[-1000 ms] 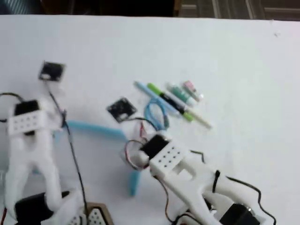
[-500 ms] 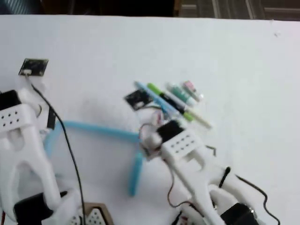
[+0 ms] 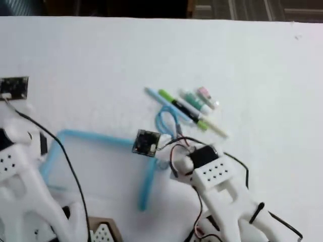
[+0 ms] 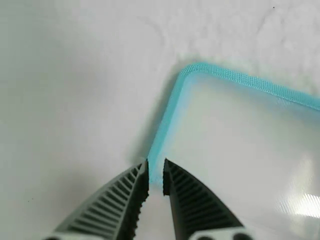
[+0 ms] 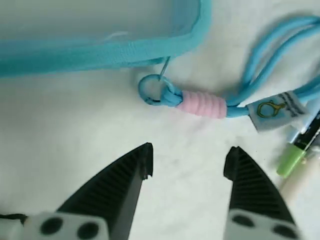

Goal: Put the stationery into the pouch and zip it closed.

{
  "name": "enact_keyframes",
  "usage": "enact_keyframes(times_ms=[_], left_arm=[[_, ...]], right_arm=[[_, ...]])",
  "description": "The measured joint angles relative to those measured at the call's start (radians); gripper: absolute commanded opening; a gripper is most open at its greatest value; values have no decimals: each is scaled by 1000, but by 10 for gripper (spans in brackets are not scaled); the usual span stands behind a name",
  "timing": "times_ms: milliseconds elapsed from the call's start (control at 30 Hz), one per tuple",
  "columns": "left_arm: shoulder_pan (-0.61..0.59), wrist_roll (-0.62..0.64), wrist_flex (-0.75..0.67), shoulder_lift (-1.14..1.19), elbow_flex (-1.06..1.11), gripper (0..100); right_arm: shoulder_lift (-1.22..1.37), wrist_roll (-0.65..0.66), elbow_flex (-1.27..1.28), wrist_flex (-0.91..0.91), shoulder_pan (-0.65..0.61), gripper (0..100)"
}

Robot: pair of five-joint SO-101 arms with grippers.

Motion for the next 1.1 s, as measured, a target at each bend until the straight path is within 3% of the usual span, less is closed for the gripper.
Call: enact_keyframes(times_ms=[167,600,867,933,1067,1100], left_arm=[[0,0,-97,-29,152,83],[-18,64,-117,40,164,83],[-41,63,-117,48,164,83],[-57,64,-117,48,164,83],[-77,64,-117,48,164,83],[-80,64,-117,48,164,83]], right_arm=[[43,106,8,-83,-3,246],[262,359,8,-250,-2,244],[440,400,-21,-322,-2,241],[473,402,-43,-322,-2,194],[523,402,-83,-321,5,4],[526,402,-89,-321,5,32]])
